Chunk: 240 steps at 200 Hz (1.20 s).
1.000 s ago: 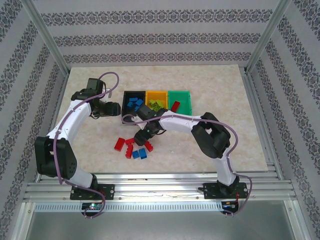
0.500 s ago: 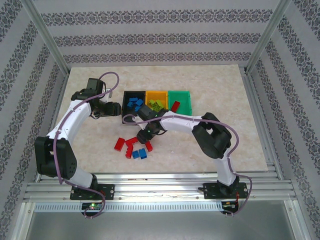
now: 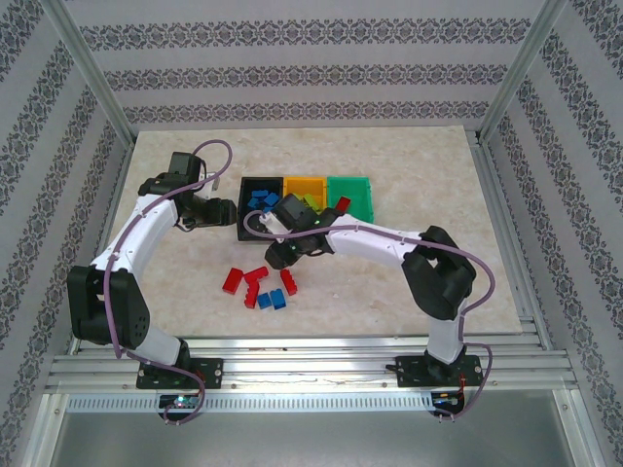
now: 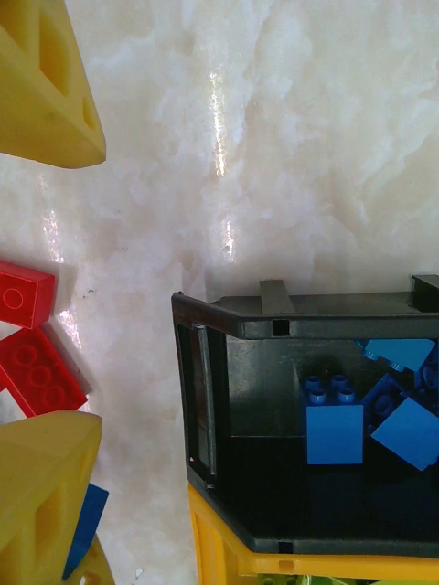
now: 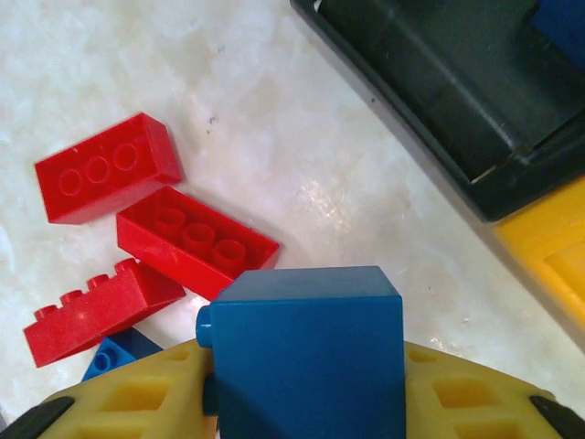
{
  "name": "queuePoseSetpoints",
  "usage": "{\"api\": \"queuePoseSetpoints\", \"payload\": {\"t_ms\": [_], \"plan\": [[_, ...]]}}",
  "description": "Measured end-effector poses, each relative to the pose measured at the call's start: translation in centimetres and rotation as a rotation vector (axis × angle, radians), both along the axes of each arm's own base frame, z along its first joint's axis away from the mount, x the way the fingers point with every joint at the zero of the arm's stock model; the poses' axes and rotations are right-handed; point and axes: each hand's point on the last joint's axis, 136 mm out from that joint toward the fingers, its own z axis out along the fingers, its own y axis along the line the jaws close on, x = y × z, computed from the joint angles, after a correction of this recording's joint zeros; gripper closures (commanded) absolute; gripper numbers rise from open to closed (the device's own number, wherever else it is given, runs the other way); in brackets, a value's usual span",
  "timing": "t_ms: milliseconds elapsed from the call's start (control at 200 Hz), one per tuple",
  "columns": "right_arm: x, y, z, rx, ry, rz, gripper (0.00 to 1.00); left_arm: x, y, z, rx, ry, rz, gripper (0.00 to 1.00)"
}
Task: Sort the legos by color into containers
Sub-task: Pick up the lego from the center of the table, then place the lego in the container, then pick up the lego from the bottom-center of the table.
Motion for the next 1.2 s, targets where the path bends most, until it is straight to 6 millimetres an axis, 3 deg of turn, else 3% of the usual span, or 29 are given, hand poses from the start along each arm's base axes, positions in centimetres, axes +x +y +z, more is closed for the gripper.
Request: {"api": "queuePoseSetpoints", "payload": {"t_ms": [200,390,540,680,909,1054,1199], "plan": [[1.7,1.0,2.6,0.057,-0.036,-0.032,0.62,0.0,0.3,0.0,0.011,0.0,0.008,0.29],[6.3,2.8,6.0,0.157,-0.096,-0.107,0.57,0.1,0.8,0.1,0.02,-0.007,0.023,0.29],[9.2,3.7,5.3,0.17,-0.094,-0.158,0.41,0.1,1.0,0.6,0.019,-0.022,0.028,0.29],[10.9,4.6,3.8,0.166,-0.083,-0.175,0.36,0.1,1.0,0.7,0.017,-0.024,0.031,0.29],[10.6,4.6,2.9,0.162,-0.068,-0.168,0.36,0.1,1.0,0.7,0.012,-0.024,0.032,0.29],[9.0,3.2,2.1,0.14,-0.049,-0.167,0.35,0.1,0.9,0.8,0.008,-0.026,0.03,0.29],[7.2,1.7,2.7,0.136,-0.047,-0.164,0.35,0.1,0.7,0.8,-0.003,-0.025,0.025,0.29]]}}
